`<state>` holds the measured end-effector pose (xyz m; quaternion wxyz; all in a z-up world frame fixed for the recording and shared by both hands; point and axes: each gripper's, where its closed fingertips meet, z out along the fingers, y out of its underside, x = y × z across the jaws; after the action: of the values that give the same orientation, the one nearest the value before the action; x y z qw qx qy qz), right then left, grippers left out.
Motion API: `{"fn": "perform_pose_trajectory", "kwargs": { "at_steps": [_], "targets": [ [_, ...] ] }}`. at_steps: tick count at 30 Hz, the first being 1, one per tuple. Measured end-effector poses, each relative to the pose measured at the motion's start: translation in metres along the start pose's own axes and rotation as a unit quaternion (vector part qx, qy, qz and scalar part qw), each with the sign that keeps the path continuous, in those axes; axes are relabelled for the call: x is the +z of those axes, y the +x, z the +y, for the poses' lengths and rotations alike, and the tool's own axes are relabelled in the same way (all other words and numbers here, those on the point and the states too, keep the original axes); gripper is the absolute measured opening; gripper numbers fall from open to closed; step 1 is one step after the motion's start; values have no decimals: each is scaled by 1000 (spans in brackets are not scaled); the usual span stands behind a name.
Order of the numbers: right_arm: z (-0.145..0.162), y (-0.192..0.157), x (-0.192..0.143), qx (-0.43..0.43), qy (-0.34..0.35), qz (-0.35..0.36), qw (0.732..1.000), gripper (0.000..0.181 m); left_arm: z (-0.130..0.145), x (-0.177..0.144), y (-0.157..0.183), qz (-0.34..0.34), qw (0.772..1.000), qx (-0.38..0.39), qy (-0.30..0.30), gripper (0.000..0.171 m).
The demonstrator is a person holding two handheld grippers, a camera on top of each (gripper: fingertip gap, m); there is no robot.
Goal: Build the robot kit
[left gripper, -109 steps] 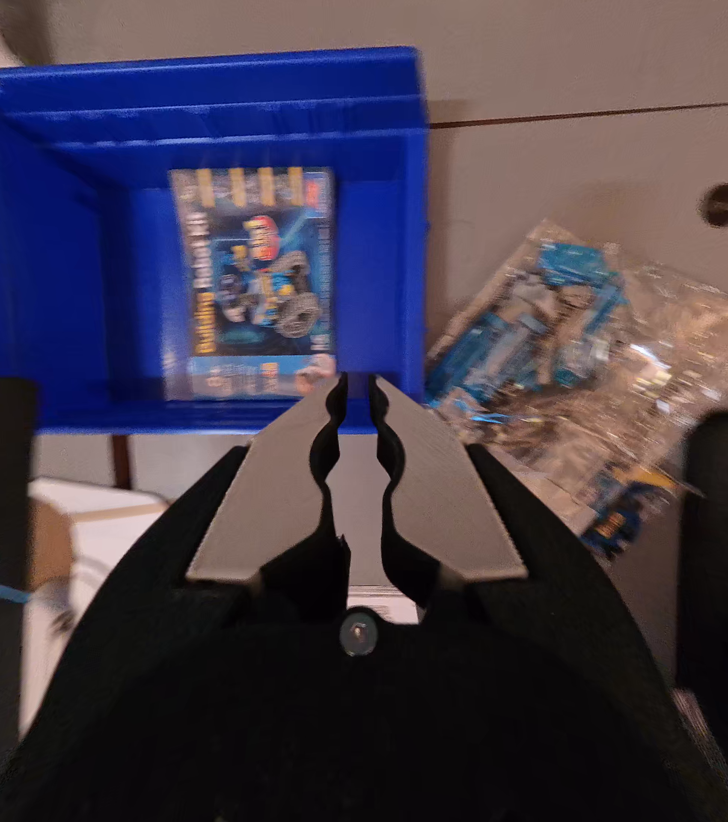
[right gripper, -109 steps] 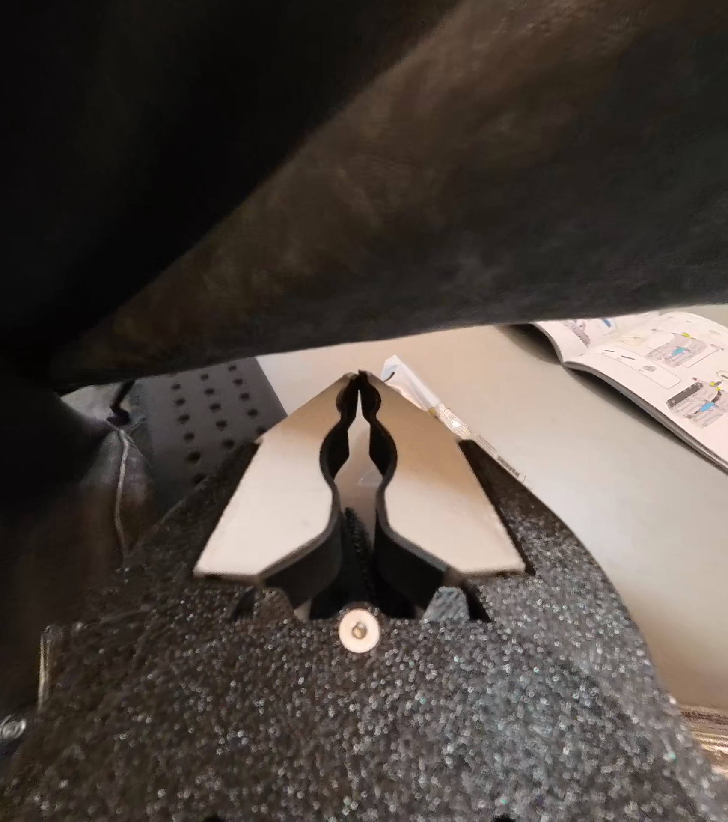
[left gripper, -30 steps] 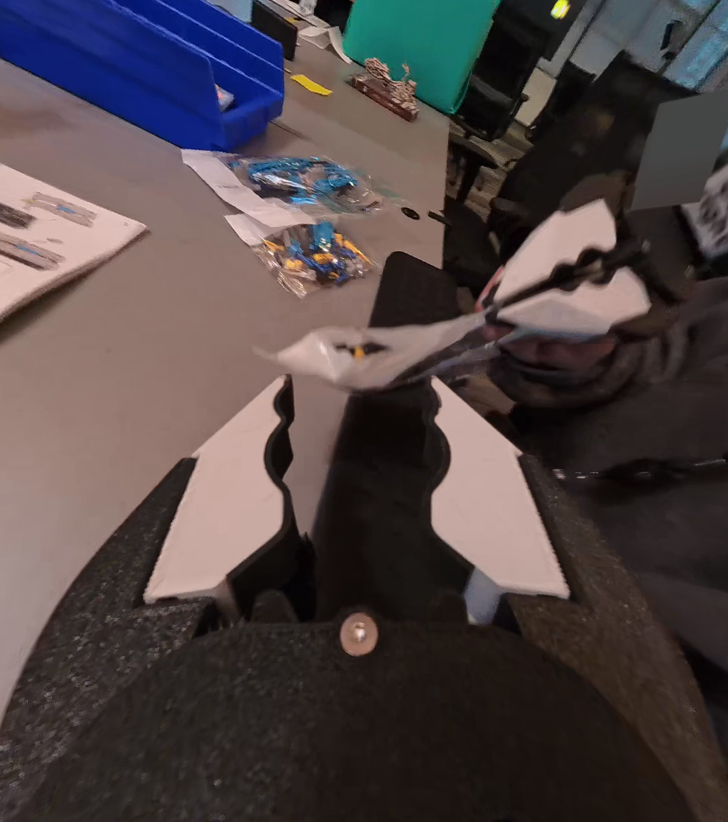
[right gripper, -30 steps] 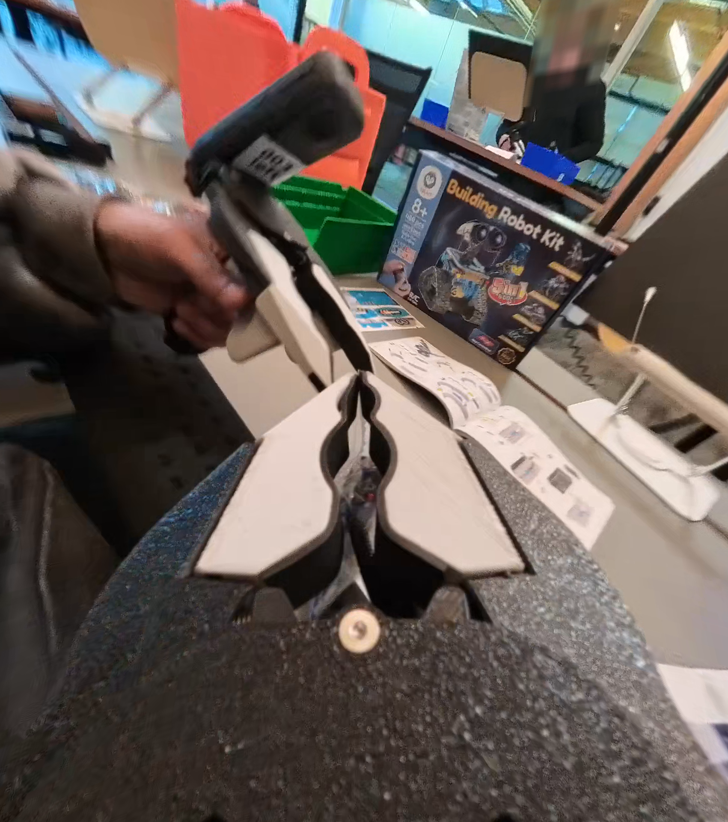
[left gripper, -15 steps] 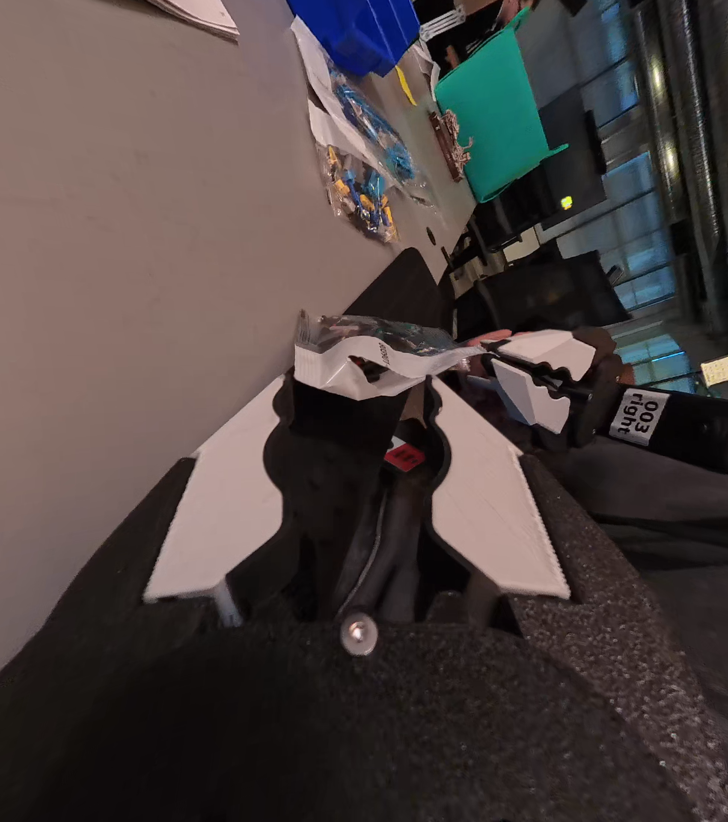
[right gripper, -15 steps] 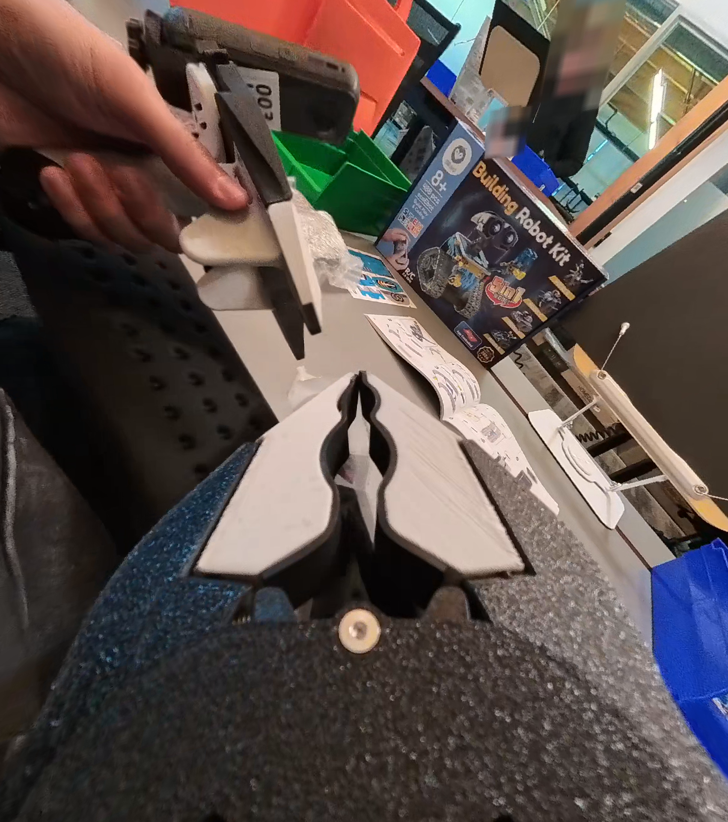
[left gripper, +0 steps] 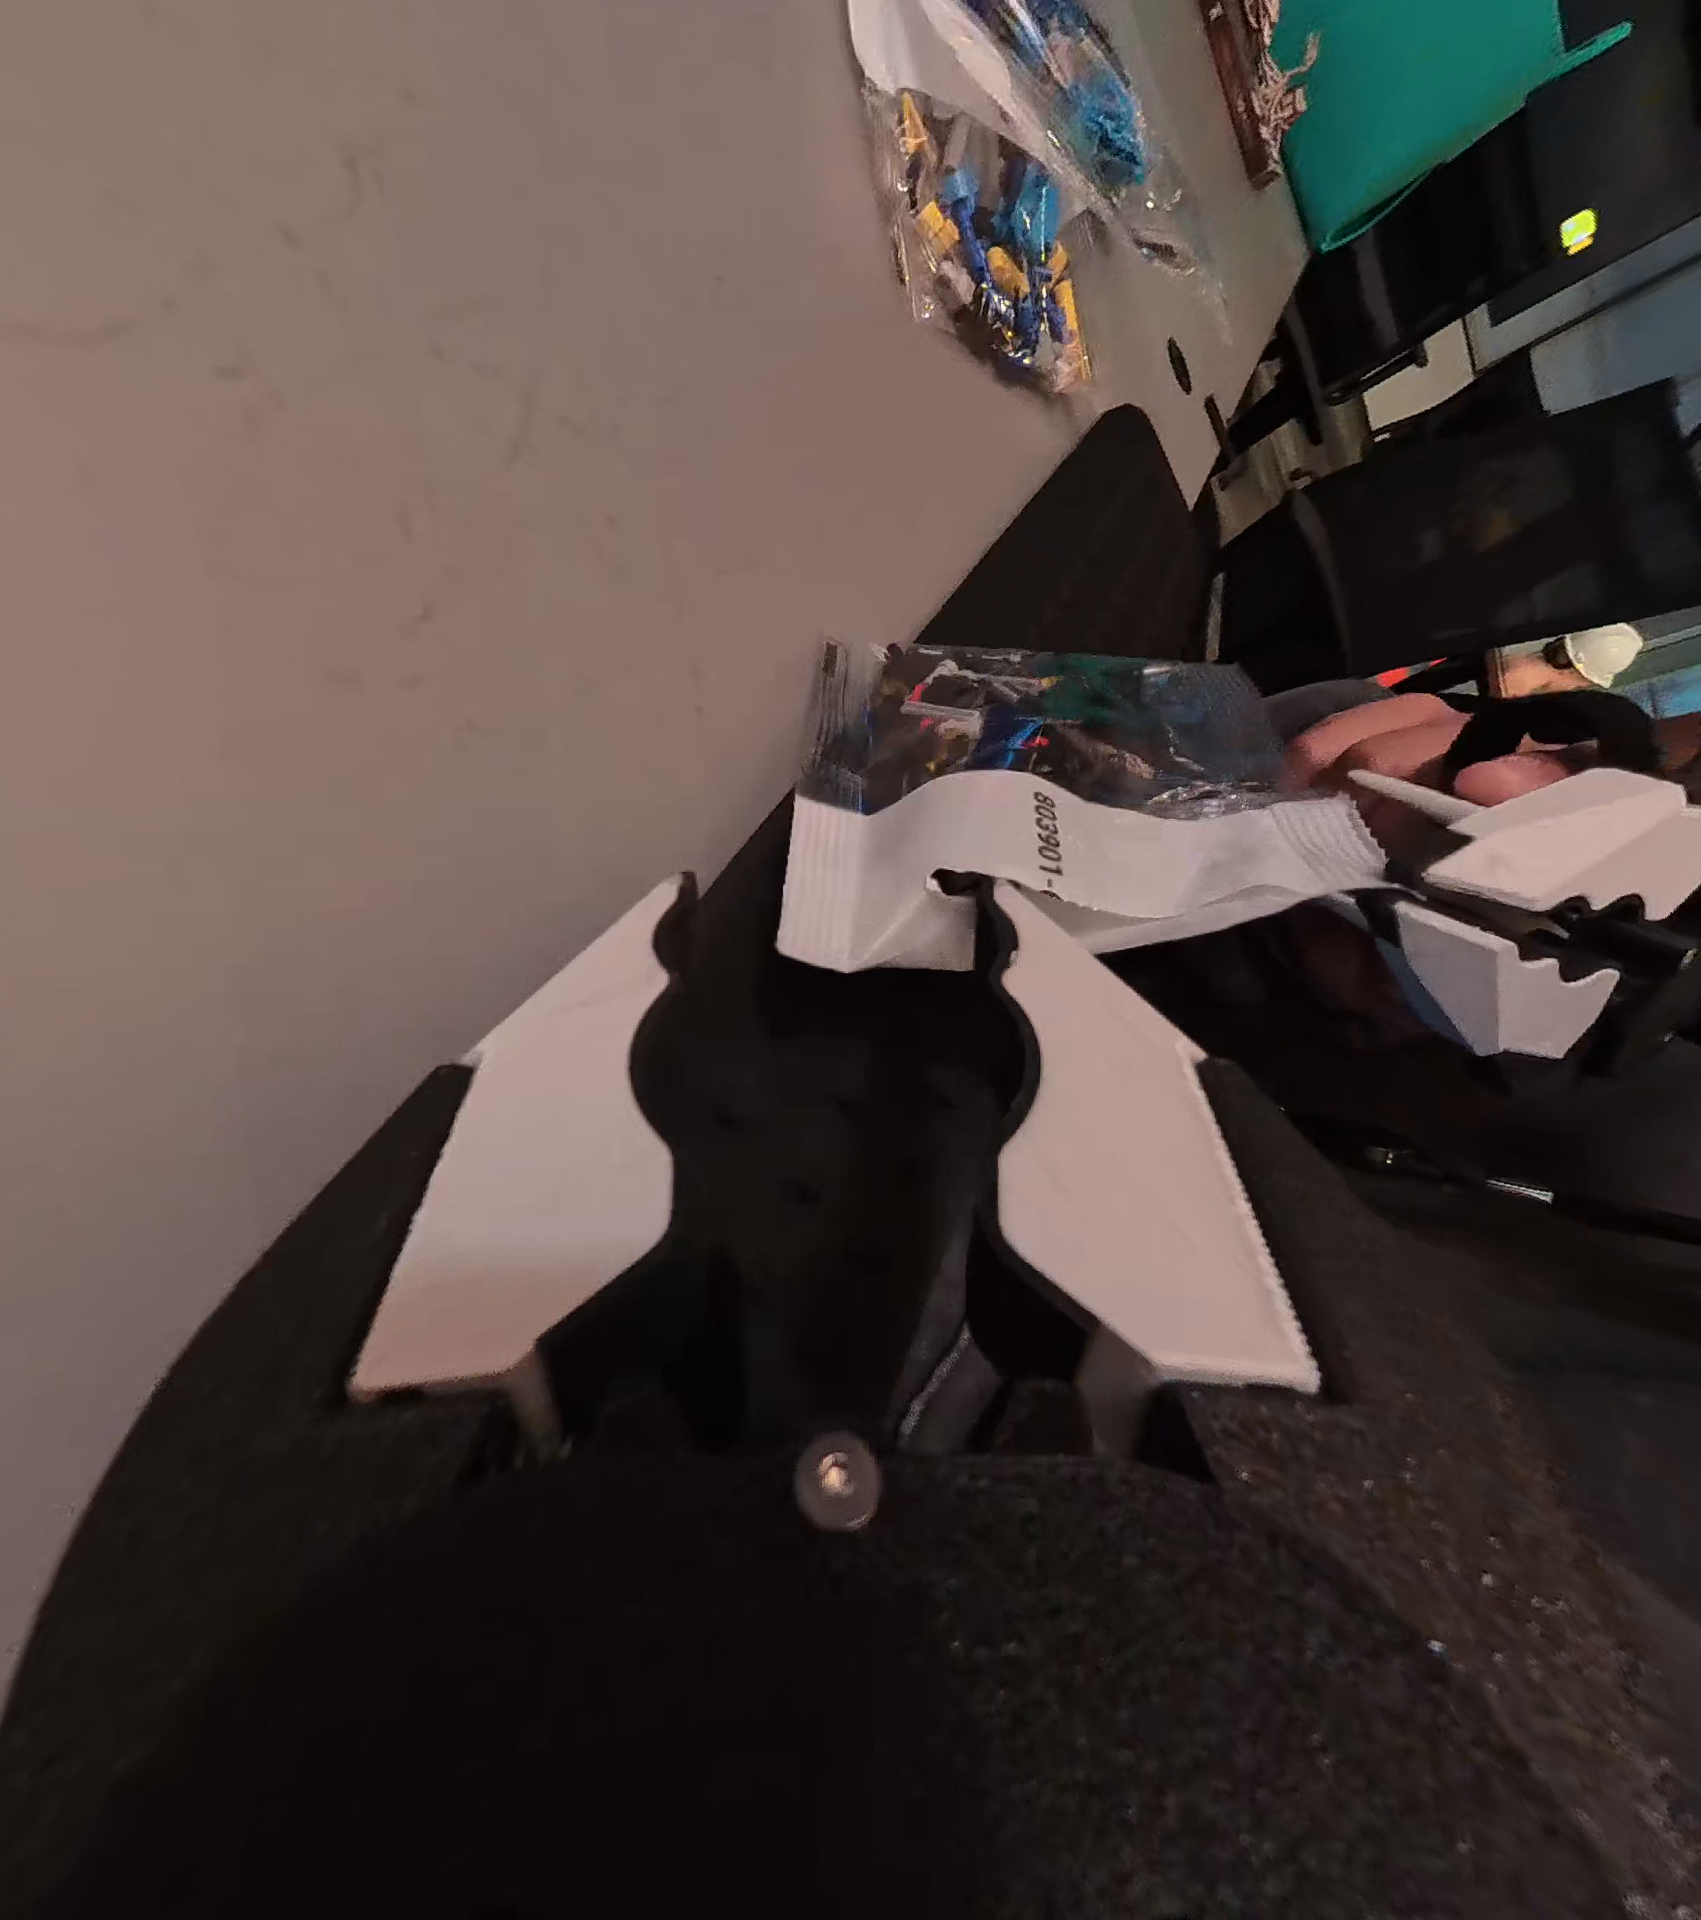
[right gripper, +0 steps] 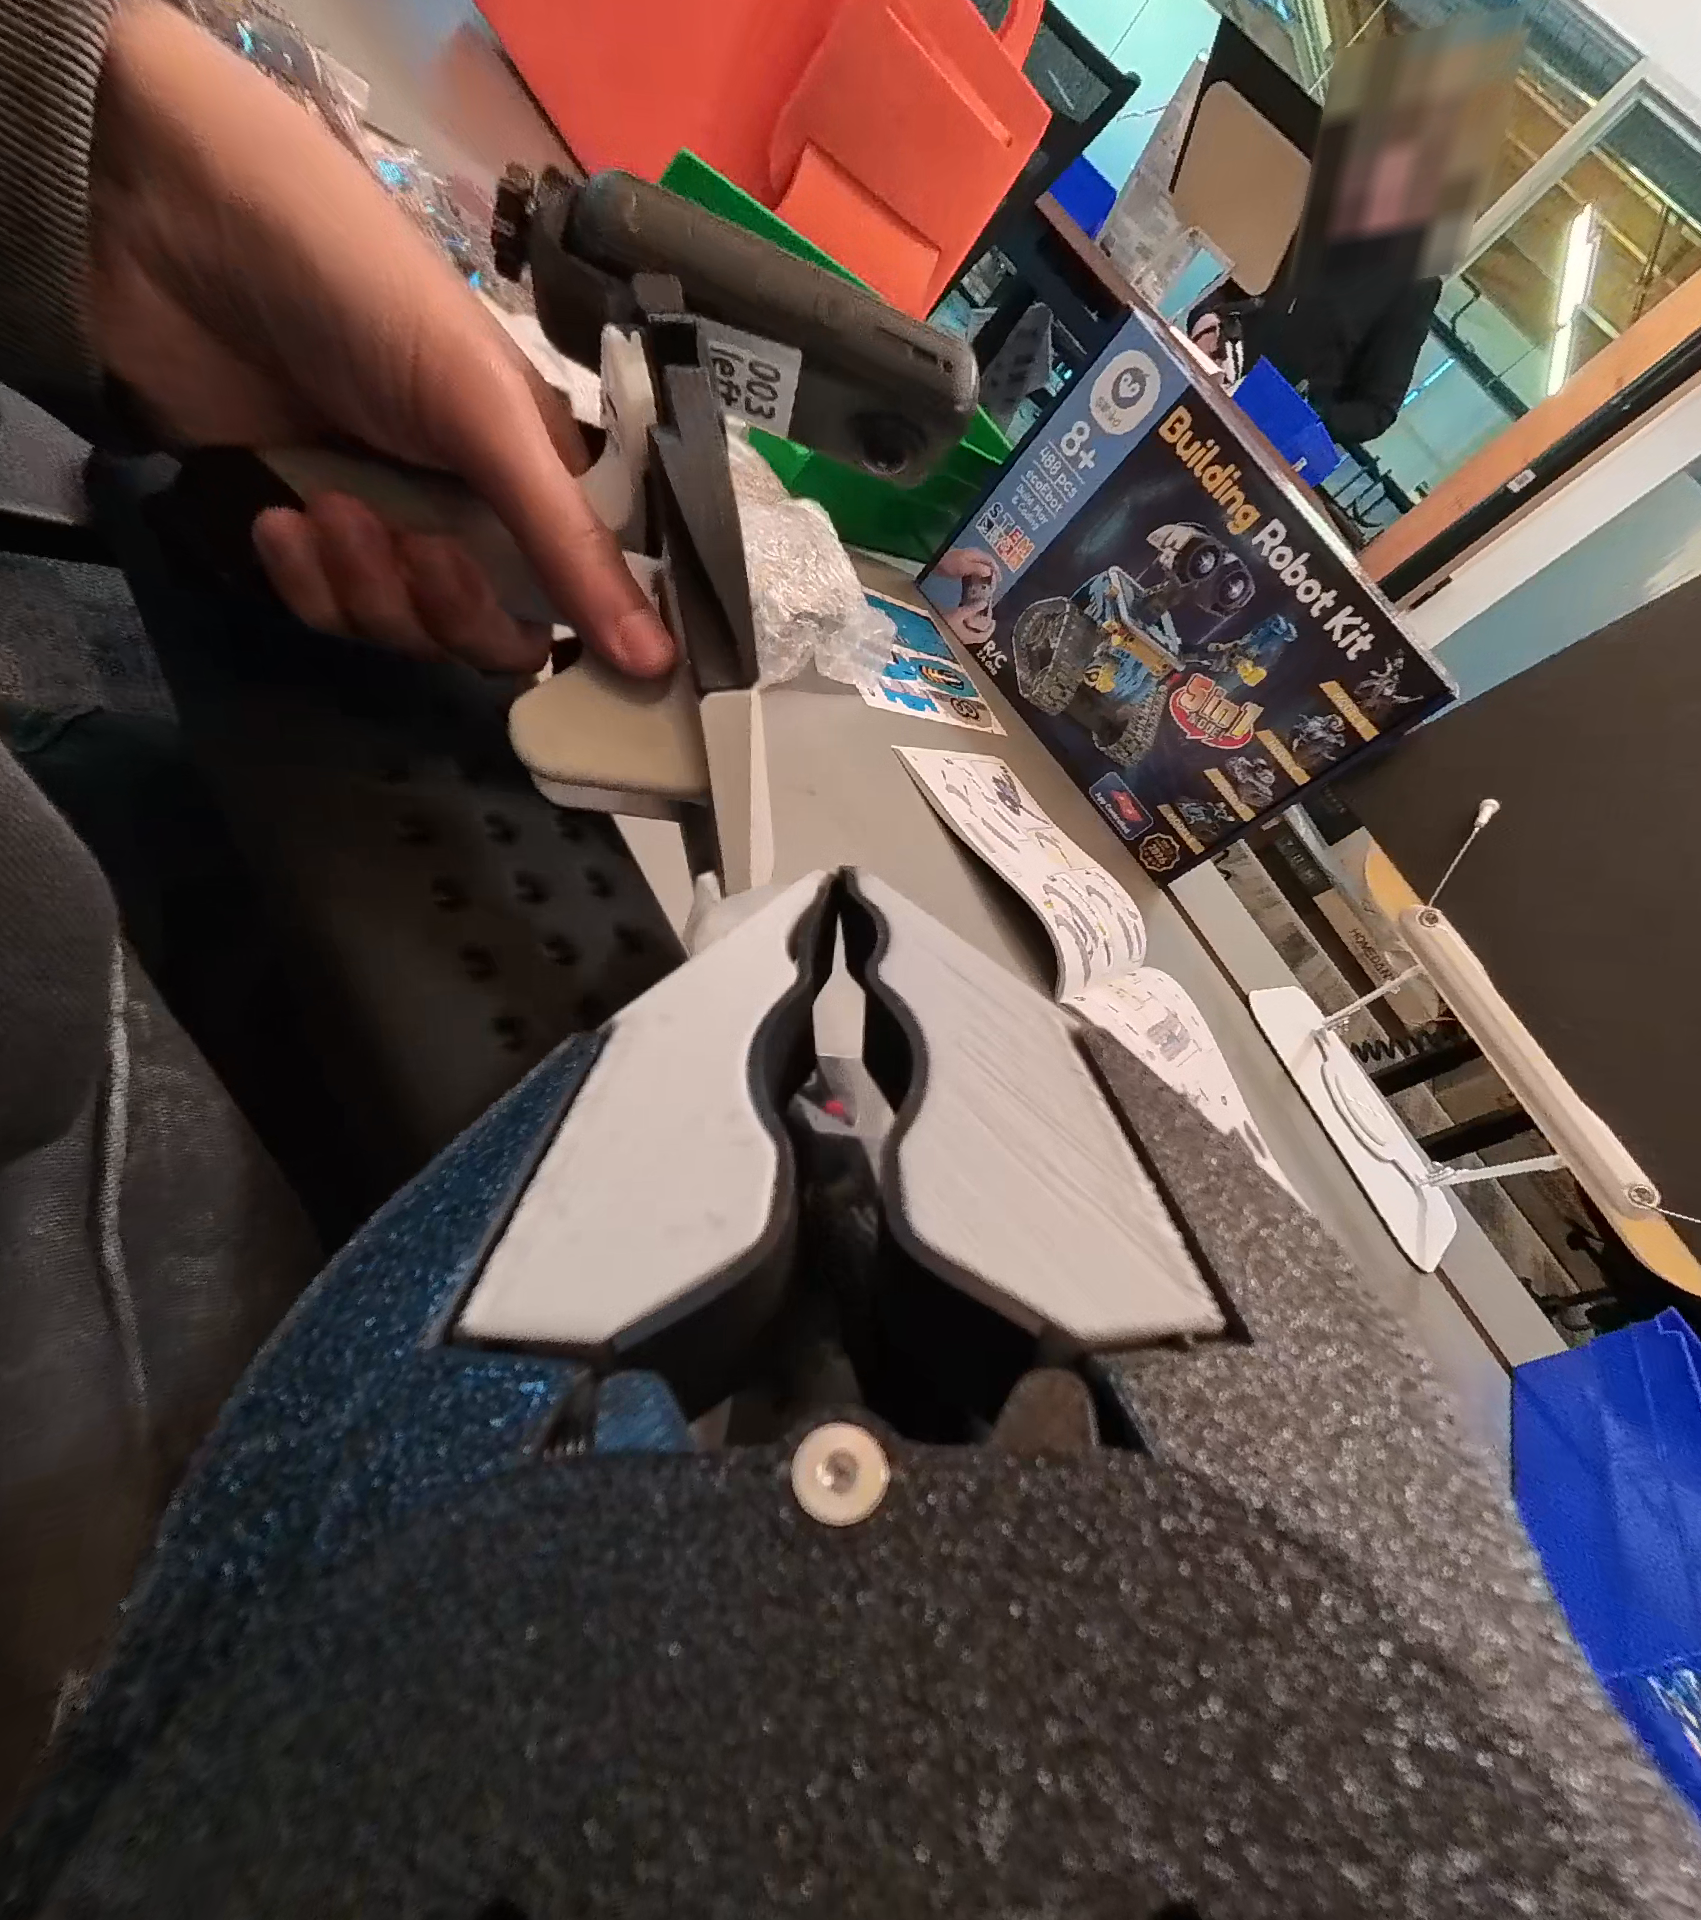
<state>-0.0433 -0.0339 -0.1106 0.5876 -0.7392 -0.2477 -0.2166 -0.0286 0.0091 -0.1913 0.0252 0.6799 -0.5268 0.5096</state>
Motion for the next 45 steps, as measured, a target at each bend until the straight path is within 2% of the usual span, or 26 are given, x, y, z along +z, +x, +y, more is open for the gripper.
{"fn": "perform_pose_trajectory", "kwargs": {
  "at_steps": [1, 5, 10, 15, 19, 20, 22, 24, 26, 28, 30, 31, 33, 35, 38, 41, 43, 45],
  "targets": [
    [0, -1, 0, -1, 0, -1, 1000, 0, 0, 1, -1, -1, 1000, 1, -1, 49],
    [2, -11, 0, -8, -4, -23, 1000, 0, -11, -3, -6, -22, 1000, 13, 15, 39],
    [8, -23, 2, -16, -26, -45, 999, 0, -17, -5, -9, -62, 996, 60, 2, 28],
    [28, -26, 8, -22, -71, -46, 996, 0, -24, -2, -26, -139, 984, 112, -17, 28],
    [49, -28, 17, -9, -102, -62, 993, 0, -27, 9, -36, -156, 980, 120, -27, 18],
    [54, -28, 18, -3, -111, -68, 991, 0, -28, 11, -33, -145, 981, 127, -29, 7],
    [75, -33, 23, 22, -159, -95, 982, 0, -36, 10, -31, -162, 967, 197, -23, 2],
    [78, -29, 24, 54, -150, -102, 982, 0, -45, 11, -22, -159, 958, 236, -17, 0],
    [80, -28, 24, 125, -152, -129, 972, 0, -54, 10, -17, -162, 951, 263, -17, 0],
    [85, -28, 25, 198, -156, -163, 954, 2, -67, 7, -20, -185, 942, 281, -14, 0],
    [88, -24, 26, 270, -160, -193, 930, 28, -75, 9, -17, -174, 941, 289, -19, 0],
    [86, -18, 25, 297, -149, -207, 920, 32, -78, 10, -16, -168, 939, 299, -21, 0],
    [87, 4, 20, 346, -132, -228, 901, 37, -83, 12, -16, -161, 930, 329, -32, 0],
    [101, 39, 19, 393, -121, -226, 883, 41, -87, 13, -14, -136, 925, 353, -33, 0],
    [134, 81, 26, 498, -127, -258, 818, 57, -96, 12, -6, -96, 920, 378, -21, 0],
    [134, 112, 37, 585, -68, -306, 748, 59, -104, 9, -5, -92, 914, 394, -16, 0],
    [130, 118, 48, 616, -55, -337, 710, 70, -109, 5, 6, -69, 913, 402, -6, 0],
    [127, 115, 59, 634, -53, -367, 678, 74, -118, 0, 17, -56, 912, 405, 6, 0]
  ]
}}
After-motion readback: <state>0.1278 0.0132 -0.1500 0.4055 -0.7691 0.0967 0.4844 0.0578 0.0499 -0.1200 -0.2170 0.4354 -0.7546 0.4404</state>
